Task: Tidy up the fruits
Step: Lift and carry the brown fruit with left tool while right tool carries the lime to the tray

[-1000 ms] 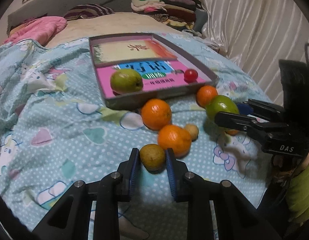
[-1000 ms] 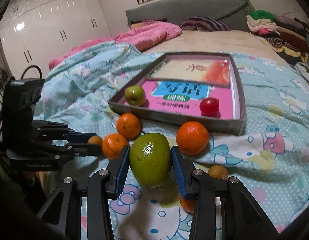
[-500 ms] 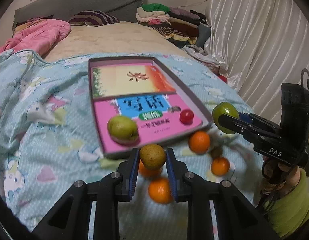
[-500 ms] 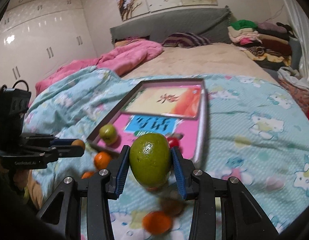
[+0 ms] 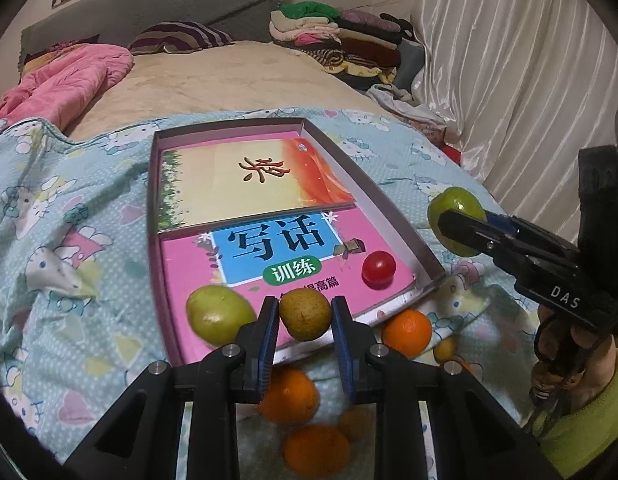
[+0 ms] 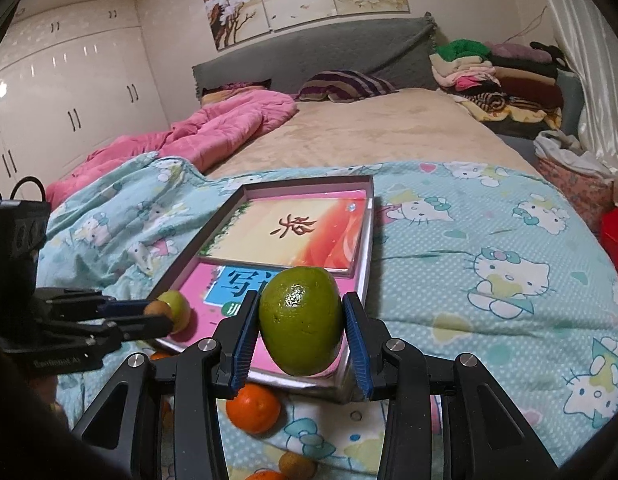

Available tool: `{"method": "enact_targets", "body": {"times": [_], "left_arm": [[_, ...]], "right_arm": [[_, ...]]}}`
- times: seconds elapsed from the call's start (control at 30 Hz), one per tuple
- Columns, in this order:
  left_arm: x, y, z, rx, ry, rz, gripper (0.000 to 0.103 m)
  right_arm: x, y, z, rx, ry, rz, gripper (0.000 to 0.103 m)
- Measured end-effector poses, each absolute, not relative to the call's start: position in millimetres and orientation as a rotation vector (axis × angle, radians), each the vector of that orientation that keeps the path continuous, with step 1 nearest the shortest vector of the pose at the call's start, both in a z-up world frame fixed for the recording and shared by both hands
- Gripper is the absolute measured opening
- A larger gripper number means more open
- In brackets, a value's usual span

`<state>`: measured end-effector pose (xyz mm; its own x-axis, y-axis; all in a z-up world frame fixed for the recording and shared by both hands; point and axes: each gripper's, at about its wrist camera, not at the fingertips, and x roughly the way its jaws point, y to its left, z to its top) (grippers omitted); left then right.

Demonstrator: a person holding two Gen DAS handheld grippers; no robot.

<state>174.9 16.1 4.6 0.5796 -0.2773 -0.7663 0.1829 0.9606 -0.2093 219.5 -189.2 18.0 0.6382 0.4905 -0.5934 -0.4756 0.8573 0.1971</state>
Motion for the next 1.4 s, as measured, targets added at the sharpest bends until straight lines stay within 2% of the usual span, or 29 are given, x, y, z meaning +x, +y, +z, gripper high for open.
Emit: {"method": "enact_targets", "body": {"times": [0.67,1.4], "left_arm": [[204,-2,-18,-0.079,0.942,-0.258,0.027],[209,-3,-29,-0.057,0.95,-0.244,0.027]], "right_arm": [[238,-179,-7,-0.012,0.745,0.537,0.043],[232,-169,-21,-0.102,0.728,0.501,0.043]]}}
